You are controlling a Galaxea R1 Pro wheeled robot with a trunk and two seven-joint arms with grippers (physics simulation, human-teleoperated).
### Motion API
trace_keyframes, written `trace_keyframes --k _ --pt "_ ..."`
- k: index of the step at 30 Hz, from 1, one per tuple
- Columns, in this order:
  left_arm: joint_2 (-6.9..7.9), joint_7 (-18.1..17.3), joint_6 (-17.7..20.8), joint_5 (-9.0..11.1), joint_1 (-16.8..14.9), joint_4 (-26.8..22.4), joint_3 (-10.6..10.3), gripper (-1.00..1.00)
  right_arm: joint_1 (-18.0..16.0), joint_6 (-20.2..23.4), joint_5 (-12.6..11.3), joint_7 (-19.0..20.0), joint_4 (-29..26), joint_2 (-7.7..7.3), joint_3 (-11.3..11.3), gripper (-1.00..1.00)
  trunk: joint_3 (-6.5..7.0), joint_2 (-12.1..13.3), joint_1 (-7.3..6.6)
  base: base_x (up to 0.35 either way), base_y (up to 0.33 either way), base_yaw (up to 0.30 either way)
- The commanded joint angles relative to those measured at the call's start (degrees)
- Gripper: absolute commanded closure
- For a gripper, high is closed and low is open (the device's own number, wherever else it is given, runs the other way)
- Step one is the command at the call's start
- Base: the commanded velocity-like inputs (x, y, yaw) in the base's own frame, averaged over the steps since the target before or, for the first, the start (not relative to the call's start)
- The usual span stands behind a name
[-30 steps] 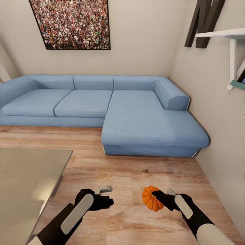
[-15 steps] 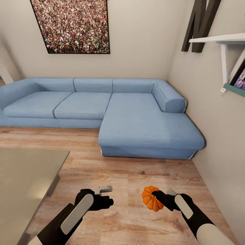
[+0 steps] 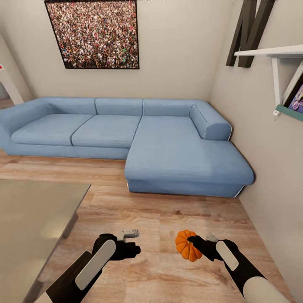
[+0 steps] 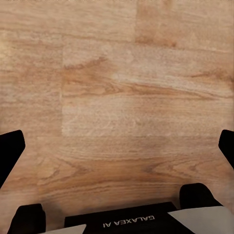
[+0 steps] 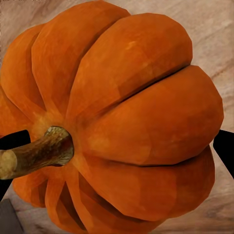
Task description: Place each of the two pumpkins and all three candles from the living room inside a cabinet in the living room (use any cabinet), then make sure every cabinet is closed, and position the cauldron so it is next to a table in the living room.
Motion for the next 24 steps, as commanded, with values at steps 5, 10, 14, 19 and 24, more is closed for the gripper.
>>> trace_keyframes --k 5,10,14,19,24 --pt "0.04 0.6 0.0 0.6 -0.1 -0.1 -0.1 -1.00 0.0 0.0 -0.5 -0.4 -0.1 -0.06 0.3 1.00 0.35 0.0 -0.01 -0.003 0.000 0.000" --pt "0.03 0.6 0.0 0.6 -0.1 -0.1 -0.1 -1.00 0.0 0.0 -0.5 -0.4 -0.1 -0.06 0.4 1.00 0.82 0.0 -0.01 0.000 0.000 0.000" --pt "0.02 0.6 0.0 0.6 -0.1 -0.1 -0.1 -1.00 0.0 -0.1 -0.4 -0.4 -0.1 -0.06 0.4 1.00 1.20 0.0 -0.01 0.000 0.000 0.000" --pt "0.09 0.6 0.0 0.6 -0.1 -0.1 -0.1 -1.00 0.0 -0.1 -0.4 -0.4 -0.1 -0.06 0.4 1.00 1.68 0.0 -0.01 0.000 0.000 0.000" --pt "0.10 0.6 0.0 0.6 -0.1 -0.2 -0.2 -1.00 0.0 -0.1 -0.4 -0.4 -0.1 -0.06 0.4 1.00 2.16 0.0 -0.01 -0.008 0.000 0.000"
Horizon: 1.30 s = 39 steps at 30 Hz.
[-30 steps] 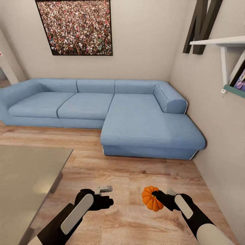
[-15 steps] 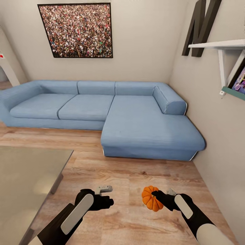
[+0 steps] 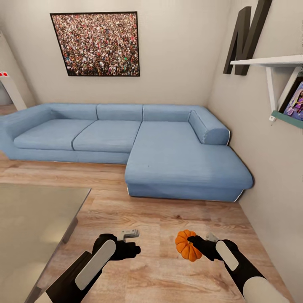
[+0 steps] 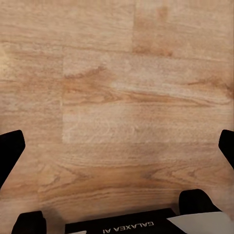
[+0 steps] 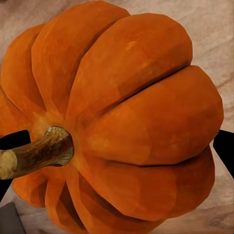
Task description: Place each of the two pumpkins and all three candles from the living room inside a cabinet in the living room (use any cabinet), then make sure every cabinet is closed, and position the cauldron so it is next to a table in the living room.
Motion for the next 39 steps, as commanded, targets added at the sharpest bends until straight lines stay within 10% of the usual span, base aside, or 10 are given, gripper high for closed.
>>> trace_keyframes --k 1,39 --pt "0.05 0.6 0.0 0.6 -0.1 -0.1 -0.1 -1.00 0.0 0.1 -0.6 -0.4 -0.1 -0.08 0.3 1.00 0.05 0.0 -0.01 -0.085 0.000 0.000" --pt "-0.03 0.7 0.0 0.4 -0.1 -0.4 -0.2 -1.00 0.0 0.3 -0.6 -0.6 -0.1 -0.09 0.3 1.00 1.18 0.0 -0.01 -0.197 -0.052 0.202"
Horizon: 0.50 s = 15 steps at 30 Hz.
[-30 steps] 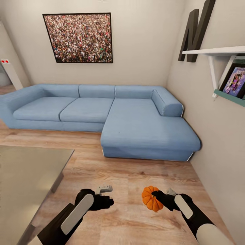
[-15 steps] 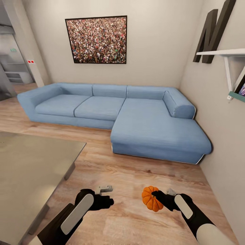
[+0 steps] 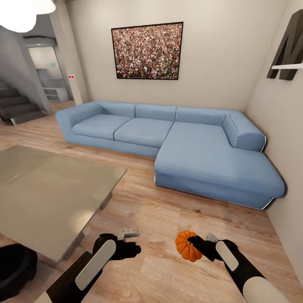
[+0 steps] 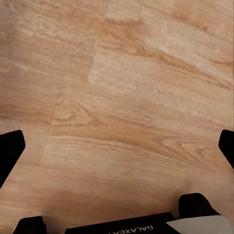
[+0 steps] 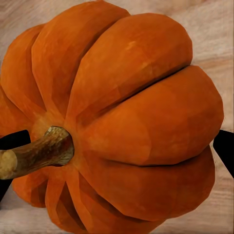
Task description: Place each of the two pumpkins and all three candles from the living room inside a cabinet in the living room (use any cabinet), then make sure every cabinet is closed, and position the cauldron so it is next to a table in the living room.
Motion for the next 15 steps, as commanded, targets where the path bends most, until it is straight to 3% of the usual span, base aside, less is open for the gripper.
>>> trace_keyframes --k 1,15 --pt "0.04 0.6 -0.1 0.6 -0.1 -0.1 -0.2 -1.00 0.0 0.1 -0.8 -0.4 -0.1 -0.08 0.3 1.00 -0.03 0.0 -0.03 -0.238 0.000 0.280" --pt "0.04 0.6 -0.1 0.6 -0.1 -0.1 -0.7 -1.00 -0.1 0.1 -0.4 -0.4 -0.1 -0.07 0.3 1.00 0.26 0.0 -0.03 -0.037 0.000 0.280"
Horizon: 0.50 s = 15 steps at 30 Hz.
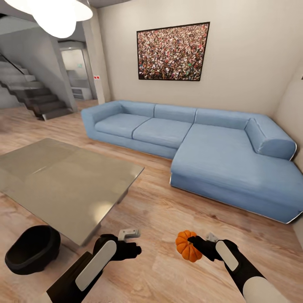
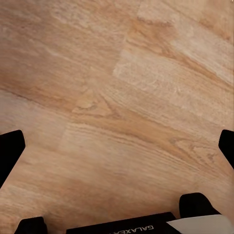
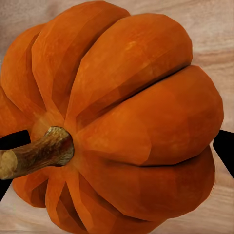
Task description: Place each of the two pumpkins and all three candles from the living room inside a cabinet in the living room (use any cabinet), then make sure every cabinet is closed, and position the cauldron so it is next to a table in the living room.
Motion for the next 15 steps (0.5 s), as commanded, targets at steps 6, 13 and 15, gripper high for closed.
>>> trace_keyframes --k 6,13,15 --pt "0.04 0.6 -0.1 0.6 -0.1 0.0 -0.2 -1.00 0.0 0.1 -0.6 -0.4 -0.2 -0.08 0.3 1.00 0.07 0.0 -0.01 0.000 0.000 0.280" --pt "0.05 0.6 -0.1 0.5 -0.1 0.0 -0.1 -1.00 0.0 0.1 -0.6 -0.4 -0.2 -0.08 0.3 1.00 0.24 0.0 -0.01 0.000 0.000 0.280" --pt "0.09 0.6 -0.1 0.5 -0.1 -0.1 0.3 -1.00 0.0 0.1 -0.6 -0.4 -0.2 -0.08 0.3 1.00 0.29 0.0 -0.01 0.000 0.000 0.280"
